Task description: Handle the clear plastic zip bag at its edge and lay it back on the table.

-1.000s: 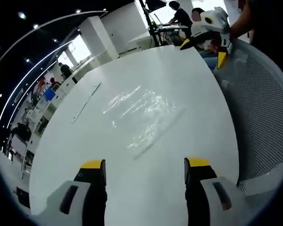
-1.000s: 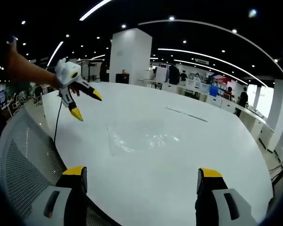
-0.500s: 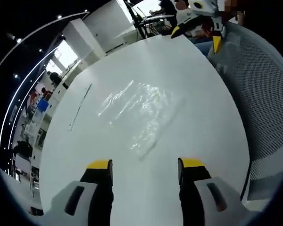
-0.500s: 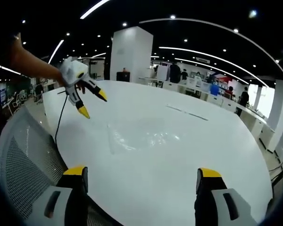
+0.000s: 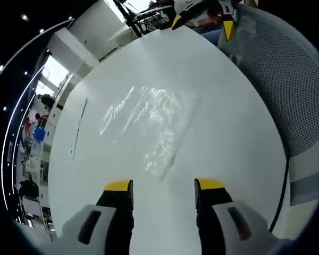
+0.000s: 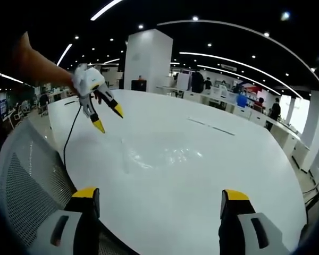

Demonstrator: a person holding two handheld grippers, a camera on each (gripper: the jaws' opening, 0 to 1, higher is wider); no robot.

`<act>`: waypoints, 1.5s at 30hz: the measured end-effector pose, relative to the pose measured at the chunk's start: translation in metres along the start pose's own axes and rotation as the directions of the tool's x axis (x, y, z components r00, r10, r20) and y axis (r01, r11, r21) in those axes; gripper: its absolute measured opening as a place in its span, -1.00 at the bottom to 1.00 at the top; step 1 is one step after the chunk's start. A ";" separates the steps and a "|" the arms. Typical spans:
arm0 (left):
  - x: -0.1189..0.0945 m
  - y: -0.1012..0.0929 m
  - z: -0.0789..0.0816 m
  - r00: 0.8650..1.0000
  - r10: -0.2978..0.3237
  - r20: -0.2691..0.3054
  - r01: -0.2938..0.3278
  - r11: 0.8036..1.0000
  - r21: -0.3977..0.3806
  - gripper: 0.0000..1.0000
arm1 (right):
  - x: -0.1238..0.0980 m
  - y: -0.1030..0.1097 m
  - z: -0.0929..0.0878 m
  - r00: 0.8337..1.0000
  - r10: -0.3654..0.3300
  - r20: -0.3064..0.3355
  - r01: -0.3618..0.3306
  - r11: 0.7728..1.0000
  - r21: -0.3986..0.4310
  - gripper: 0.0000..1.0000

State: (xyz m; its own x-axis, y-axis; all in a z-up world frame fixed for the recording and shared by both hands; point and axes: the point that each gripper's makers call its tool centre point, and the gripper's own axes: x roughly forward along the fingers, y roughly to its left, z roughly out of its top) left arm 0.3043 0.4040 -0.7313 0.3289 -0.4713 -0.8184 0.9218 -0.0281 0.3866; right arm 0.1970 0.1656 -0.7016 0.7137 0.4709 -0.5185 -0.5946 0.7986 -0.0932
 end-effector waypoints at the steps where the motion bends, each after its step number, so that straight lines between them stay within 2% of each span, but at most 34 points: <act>1: 0.001 0.000 0.000 1.000 -0.001 -0.002 0.001 1.000 0.001 -0.09 | 0.000 0.000 0.000 1.000 0.000 -0.001 0.000 1.000 0.000 0.90; 12: 0.006 0.000 -0.011 0.998 -0.052 -0.032 0.053 0.998 0.017 -0.23 | 0.000 0.000 -0.002 1.000 0.000 -0.011 0.000 1.000 -0.006 0.87; 21: 0.013 0.001 -0.009 0.995 -0.089 -0.043 0.091 0.994 0.062 -0.38 | 0.000 -0.001 -0.004 1.000 -0.004 -0.023 0.004 1.000 -0.013 0.84; 28: 0.019 0.003 -0.007 0.992 -0.121 -0.035 0.123 0.990 0.066 -0.52 | 0.000 -0.002 -0.005 1.000 -0.010 -0.027 0.010 1.000 -0.015 0.83; 45: 0.032 0.002 -0.008 0.986 -0.160 -0.040 0.164 0.979 0.118 -0.77 | 0.000 -0.005 -0.008 0.999 -0.023 -0.042 0.023 1.000 -0.007 0.79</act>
State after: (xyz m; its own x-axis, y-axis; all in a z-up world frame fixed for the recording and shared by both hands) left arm 0.3184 0.3964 -0.7599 0.1847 -0.4246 -0.8863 0.9326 -0.2088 0.2943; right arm 0.1972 0.1585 -0.7074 0.7111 0.4359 -0.5516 -0.5806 0.8065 -0.1112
